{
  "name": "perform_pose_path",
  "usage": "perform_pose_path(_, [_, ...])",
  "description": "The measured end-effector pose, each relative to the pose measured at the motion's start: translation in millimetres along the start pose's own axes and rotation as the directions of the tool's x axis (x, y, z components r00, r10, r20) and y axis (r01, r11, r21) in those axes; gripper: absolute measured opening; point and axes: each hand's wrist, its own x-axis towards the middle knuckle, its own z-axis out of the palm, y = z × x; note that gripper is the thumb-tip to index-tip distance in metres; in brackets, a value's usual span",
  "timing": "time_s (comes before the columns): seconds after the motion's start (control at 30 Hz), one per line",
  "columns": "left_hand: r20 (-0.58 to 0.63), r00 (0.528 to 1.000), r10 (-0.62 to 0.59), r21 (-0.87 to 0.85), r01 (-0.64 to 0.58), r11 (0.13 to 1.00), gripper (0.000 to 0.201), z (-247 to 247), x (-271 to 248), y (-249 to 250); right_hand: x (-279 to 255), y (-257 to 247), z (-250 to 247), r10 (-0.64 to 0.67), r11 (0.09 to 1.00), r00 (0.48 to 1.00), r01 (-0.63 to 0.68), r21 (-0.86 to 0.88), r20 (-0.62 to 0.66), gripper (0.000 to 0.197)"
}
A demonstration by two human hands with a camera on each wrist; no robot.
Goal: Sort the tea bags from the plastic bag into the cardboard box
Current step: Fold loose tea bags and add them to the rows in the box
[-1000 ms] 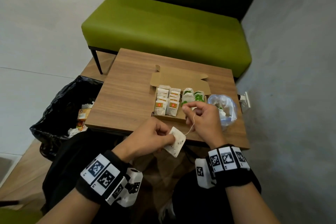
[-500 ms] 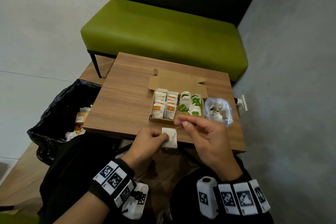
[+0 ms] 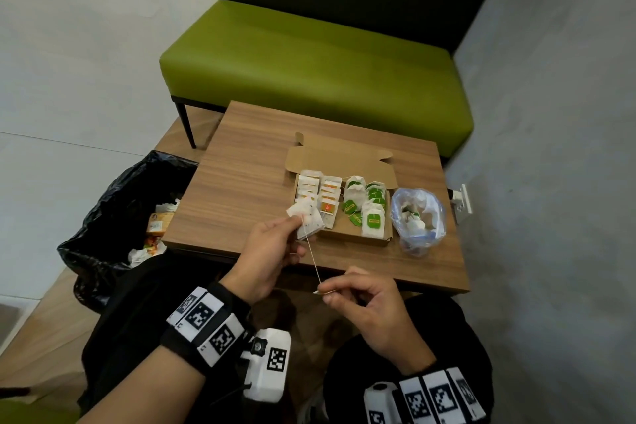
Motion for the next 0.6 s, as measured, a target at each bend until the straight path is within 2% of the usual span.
perform_pose_path(0.07, [0.084,0.996,-0.034,-0.109,0.043,0.993,0.026,-2,1,0,2,5,0,0.024,0.999,1.0,-0.023,0.029,-0.019,0.017])
perform_pose_path(0.13, [0.175,0.982,-0.063,-0.187,0.096,0.978,0.027,-3,0,1,6,7,0,0.026,0.996,0.993,-0.016,0.09,-0.116,0.017])
perform_pose_path(0.23, [0.3,0.952,-0.068,-0.221,0.138,0.965,0.026,-5,-2,-2,15,2,0,0.083,0.97,0.954,-0.011,0.241,-0.289,0.016])
perform_pose_path(0.3, [0.357,0.932,-0.06,-0.215,0.145,0.966,0.022,-6,-4,-5,21,-6,-1,0.128,0.935,0.93,0.003,0.355,-0.345,0.016])
perform_pose_path(0.43, [0.406,0.913,-0.035,-0.219,0.134,0.966,0.019,-5,-5,-13,35,-21,2,0.16,0.862,0.933,0.027,0.506,-0.322,0.024])
perform_pose_path(0.53, [0.407,0.913,-0.012,-0.243,0.122,0.962,0.046,-2,-3,-18,44,-25,13,0.237,0.833,0.929,-0.044,0.551,-0.284,0.024])
perform_pose_path(0.6, [0.385,0.923,0.013,-0.265,0.097,0.959,0.048,-1,-1,-19,47,-24,20,0.274,0.816,0.923,-0.074,0.574,-0.271,0.025])
